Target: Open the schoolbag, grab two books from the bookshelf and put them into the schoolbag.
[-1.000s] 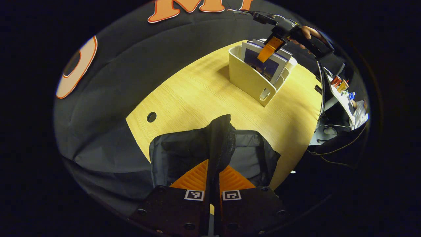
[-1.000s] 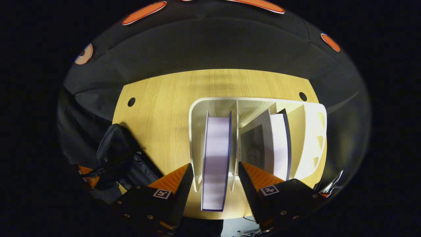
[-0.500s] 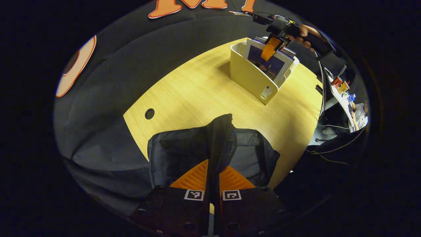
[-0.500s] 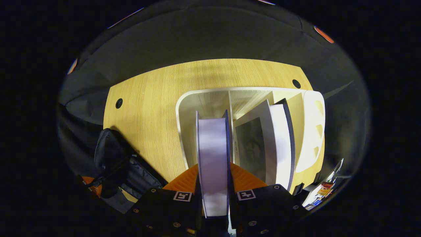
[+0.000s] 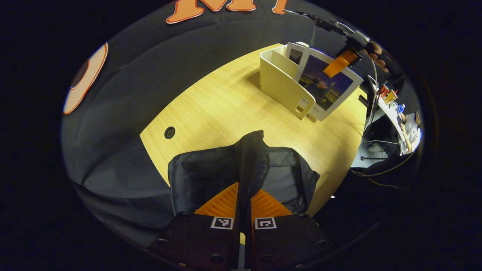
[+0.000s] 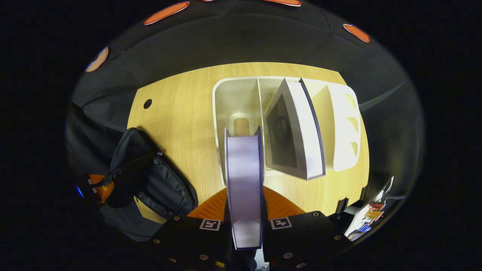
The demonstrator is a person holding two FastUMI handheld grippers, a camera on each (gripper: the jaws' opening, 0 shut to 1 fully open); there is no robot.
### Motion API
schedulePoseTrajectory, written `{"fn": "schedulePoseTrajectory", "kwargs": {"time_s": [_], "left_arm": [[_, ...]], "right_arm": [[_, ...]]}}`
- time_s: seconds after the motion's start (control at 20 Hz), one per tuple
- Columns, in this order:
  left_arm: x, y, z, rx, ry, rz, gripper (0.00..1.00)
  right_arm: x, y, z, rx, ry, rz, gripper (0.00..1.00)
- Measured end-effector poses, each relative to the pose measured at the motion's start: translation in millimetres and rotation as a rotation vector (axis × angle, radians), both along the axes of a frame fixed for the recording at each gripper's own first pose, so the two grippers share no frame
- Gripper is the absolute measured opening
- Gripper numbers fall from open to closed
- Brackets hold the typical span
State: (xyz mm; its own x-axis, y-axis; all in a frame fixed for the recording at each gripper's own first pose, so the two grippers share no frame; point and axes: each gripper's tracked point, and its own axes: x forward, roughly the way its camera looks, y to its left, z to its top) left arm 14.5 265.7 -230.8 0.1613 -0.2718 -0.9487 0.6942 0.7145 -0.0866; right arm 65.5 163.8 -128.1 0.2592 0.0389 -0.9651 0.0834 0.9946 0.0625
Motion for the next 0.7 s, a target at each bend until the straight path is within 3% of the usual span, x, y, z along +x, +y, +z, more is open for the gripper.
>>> {"fn": "schedulePoseTrajectory", "kwargs": {"time_s": [0.45, 0.7], "left_arm": [[-5, 0, 1, 0.0, -0.018, -0.025, 0.07], [-10, -4, 4, -0.006, -0.025, -0.036, 0.06]], "right_arm": [[-93, -6, 23, 0.061, -0.036, -0.039, 0.32], [-127, 13, 24, 0.178, -0.056, -0.07, 0.31]]}}
